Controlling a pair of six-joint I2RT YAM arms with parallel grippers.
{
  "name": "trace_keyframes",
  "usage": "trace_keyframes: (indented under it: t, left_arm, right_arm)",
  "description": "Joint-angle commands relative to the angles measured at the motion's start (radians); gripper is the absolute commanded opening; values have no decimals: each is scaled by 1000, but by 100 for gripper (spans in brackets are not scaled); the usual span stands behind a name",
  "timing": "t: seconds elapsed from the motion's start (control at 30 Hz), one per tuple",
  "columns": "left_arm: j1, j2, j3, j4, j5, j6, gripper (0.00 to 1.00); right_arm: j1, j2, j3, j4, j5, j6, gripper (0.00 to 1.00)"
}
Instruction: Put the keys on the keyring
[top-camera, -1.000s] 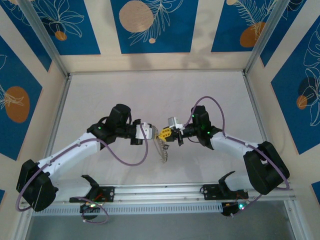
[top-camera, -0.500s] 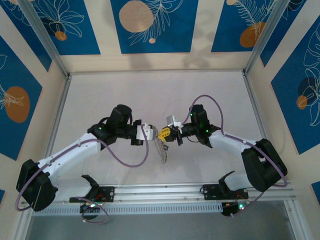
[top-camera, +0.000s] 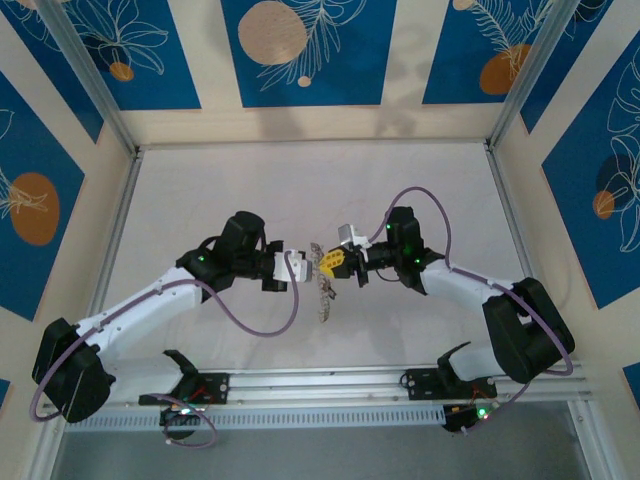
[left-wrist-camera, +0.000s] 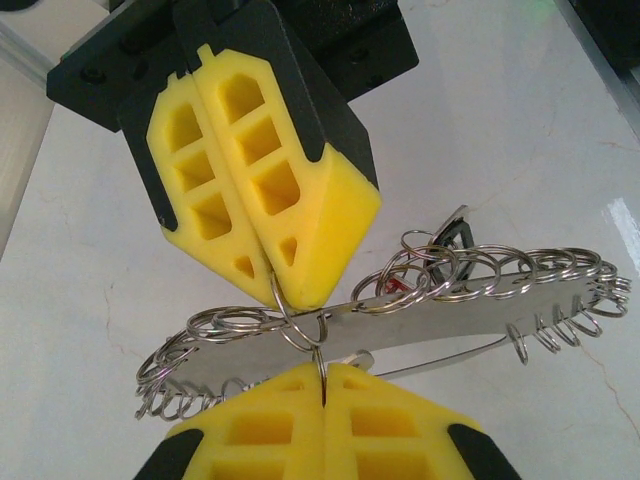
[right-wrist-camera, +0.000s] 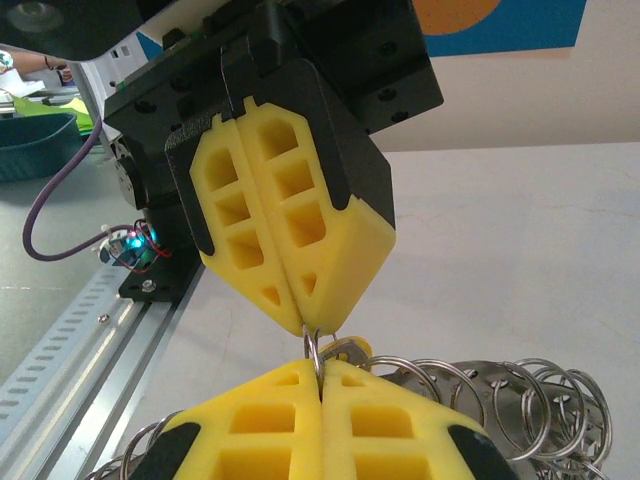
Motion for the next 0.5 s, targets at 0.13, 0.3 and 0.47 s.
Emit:
trace_keyframes:
  t: [0.13,0.3,0.47]
  left_arm:
    - [-16,2,-22,52,32,-130,19]
    - [-16,13,-28,101,43,-213,29]
    - [-14,-4,-50,167,29,-288,32]
  right_arm:
    - [-14,-16,-47,181,13,66,0]
    - [2,-30,-79,244,38,67,0]
    - [8,-49,-107,285,55,68,0]
